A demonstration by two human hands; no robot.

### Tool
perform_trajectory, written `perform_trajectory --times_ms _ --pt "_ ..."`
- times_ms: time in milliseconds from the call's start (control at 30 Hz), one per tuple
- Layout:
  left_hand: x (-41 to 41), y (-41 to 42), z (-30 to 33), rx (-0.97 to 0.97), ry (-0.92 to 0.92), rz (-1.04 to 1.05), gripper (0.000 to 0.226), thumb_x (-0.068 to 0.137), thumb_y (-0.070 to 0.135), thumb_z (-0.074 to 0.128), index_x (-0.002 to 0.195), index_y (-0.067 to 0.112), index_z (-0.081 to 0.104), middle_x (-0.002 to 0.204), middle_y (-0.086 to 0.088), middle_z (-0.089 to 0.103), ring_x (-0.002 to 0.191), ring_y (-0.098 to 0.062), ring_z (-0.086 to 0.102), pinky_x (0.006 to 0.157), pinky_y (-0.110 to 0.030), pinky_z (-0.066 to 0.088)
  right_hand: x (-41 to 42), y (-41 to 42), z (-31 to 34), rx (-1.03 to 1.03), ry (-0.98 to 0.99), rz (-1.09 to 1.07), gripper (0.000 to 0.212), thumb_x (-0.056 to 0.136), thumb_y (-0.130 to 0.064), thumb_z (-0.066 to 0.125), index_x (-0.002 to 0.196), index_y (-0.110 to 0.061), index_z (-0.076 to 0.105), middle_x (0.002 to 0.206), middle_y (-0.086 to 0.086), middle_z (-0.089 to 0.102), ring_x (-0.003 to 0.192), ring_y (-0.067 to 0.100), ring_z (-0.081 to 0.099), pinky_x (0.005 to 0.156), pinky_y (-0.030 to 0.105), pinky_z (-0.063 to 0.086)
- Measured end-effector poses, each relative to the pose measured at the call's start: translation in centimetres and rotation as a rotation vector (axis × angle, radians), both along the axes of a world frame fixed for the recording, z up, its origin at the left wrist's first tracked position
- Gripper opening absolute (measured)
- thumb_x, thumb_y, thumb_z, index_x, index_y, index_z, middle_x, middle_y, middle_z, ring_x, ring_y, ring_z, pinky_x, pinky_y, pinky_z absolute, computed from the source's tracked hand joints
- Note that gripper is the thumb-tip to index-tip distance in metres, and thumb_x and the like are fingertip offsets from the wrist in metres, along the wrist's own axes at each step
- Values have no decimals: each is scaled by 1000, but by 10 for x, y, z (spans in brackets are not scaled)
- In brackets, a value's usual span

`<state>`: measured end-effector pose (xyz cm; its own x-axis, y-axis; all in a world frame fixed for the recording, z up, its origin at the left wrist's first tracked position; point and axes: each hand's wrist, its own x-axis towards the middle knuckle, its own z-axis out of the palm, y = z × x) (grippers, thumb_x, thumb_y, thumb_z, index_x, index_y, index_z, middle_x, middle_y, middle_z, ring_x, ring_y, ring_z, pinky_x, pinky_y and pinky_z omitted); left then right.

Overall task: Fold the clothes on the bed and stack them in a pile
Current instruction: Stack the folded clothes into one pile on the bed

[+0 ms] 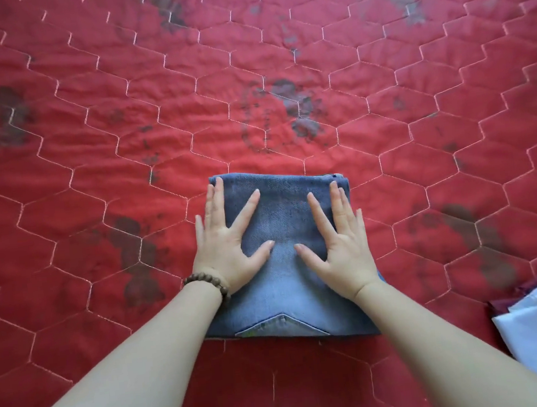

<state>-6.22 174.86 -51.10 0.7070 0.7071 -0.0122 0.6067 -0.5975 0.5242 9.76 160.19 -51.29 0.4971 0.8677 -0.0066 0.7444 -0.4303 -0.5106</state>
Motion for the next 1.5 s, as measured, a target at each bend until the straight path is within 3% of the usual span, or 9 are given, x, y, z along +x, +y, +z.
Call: perform_trajectory --times_ms 67,133,233,333,433,833,1100,1267,1500 --pt "-10 -3 3 -184 -17 90 84 68 70 57 137 69 8 158 8 -20 148 -26 3 116 -38 15 1 -25 3 -21 209 -154 88 80 -63 55 143 -58 -5 159 -8 -21 149 19 5 117 48 22" --pt "-21 -10 6 -341 -27 142 86 69 64 66 132 74 8 159 4 -2 144 -22 21 114 -31 21 -2 -49 3 -65 348 -239 92 79 -58 63 137 -66 -8 162 -7 -1 145 17 23 111 41 33" --pt "-31 -18 8 -360 -10 159 85 71 61 68 129 76 8 151 -2 22 134 -23 36 113 -39 32 -11 -65 0 -67 361 -248 89 81 -53 64 137 -65 -4 145 -8 40 132 15 40 106 36 36" --pt "-36 -25 12 -391 15 190 84 70 63 66 127 79 6 147 -3 27 127 -25 43 108 -43 38 -16 -69 -3 -126 422 -328 84 82 -57 61 137 -67 -2 123 -4 51 117 22 50 89 31 38" --pt "-43 -39 14 -399 34 193 85 71 62 68 126 79 5 148 -3 26 124 -25 49 107 -36 39 -19 -78 1 -229 431 -347 82 82 -63 56 132 -71 -9 125 -1 59 110 27 58 79 31 39" --pt "-99 -191 20 -448 107 155 88 71 66 62 131 74 -1 151 -10 19 127 -32 40 107 -39 35 -84 -222 27 -368 439 -420 85 85 -55 59 136 -67 -9 132 -7 60 106 26 63 75 29 41" --pt "-108 -217 24 -422 235 149 89 75 67 58 133 71 -9 153 -14 15 127 -39 37 106 -45 35 -99 -245 30 -449 410 -435 85 88 -54 55 144 -55 -10 124 14 59 110 35 57 91 42 46" --pt "-102 -226 50 -130 177 109 79 84 41 64 150 38 20 159 -19 4 147 -32 4 118 -49 15 -98 -261 49 -507 373 -407 77 91 -53 51 148 -49 -2 134 12 39 122 31 44 104 42 38" --pt "-58 -286 114 -145 77 -210 74 84 27 65 149 24 30 158 -15 12 148 -30 5 118 -44 15 -65 -324 103 -378 368 -516 70 95 -37 54 152 -32 14 142 16 36 131 28 37 110 38 31"
